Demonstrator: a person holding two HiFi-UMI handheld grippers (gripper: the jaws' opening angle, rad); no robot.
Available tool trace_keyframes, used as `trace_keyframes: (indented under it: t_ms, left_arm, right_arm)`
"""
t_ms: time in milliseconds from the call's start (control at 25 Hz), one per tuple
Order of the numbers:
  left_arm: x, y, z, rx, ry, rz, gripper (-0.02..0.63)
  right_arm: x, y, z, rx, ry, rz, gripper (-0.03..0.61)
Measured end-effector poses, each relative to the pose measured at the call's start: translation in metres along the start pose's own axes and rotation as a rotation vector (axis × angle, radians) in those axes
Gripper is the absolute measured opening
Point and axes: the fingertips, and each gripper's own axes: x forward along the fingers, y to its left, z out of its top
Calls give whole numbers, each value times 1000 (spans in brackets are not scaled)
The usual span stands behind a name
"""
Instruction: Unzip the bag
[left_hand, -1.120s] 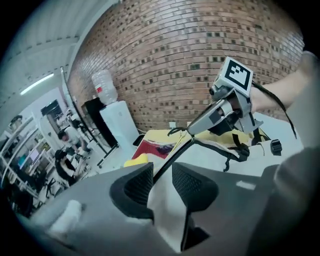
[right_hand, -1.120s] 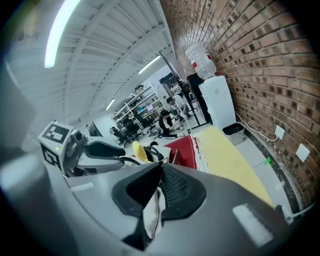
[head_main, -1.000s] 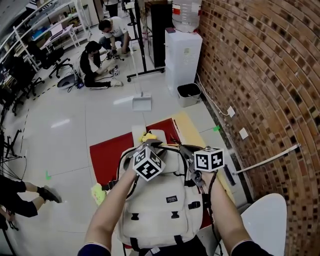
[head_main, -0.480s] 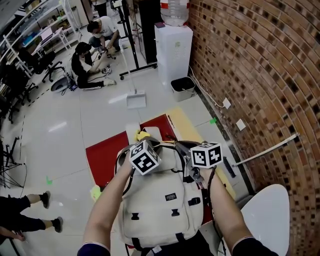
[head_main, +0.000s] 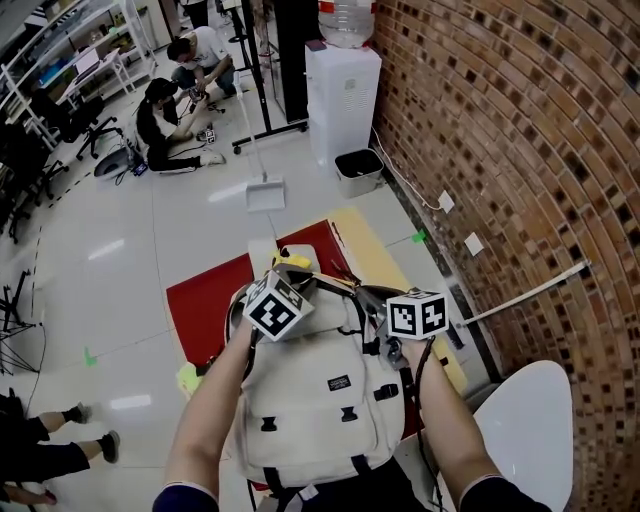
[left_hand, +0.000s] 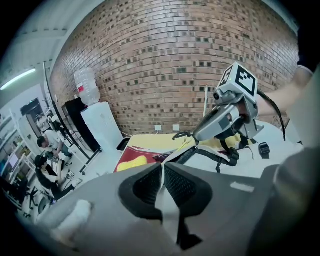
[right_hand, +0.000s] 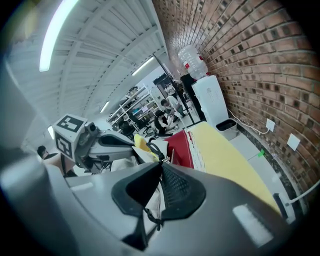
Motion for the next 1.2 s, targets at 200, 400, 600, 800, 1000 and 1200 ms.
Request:
trace_keyframes:
  t_ms: [200,400,600,800,1000,1200]
  left_arm:
    - [-3,1,-3,-9,-9,11,19]
    - [-6,3,-1,-19,-26,35,18]
    - [-7,7,-2,-46,-40,51,18]
    - [-7,12,-4,-71,-45,68,18]
    - [-4,11,-9,-109,-53,87,21]
    - [-2,12,-12,-105,-83,171,118]
  right_arm:
    - [-11,-7,-24,40,30,-35,25]
    - [-23,-12,-41,76,47,-60,25]
    - [-34,-16,-66,100,84,-90,23]
    - [-42,-15,-84,108,113,-109,23]
    - [-43,-14,-93,75,133,-124,23]
    - [-50,-16,-86,12,135,-180,40]
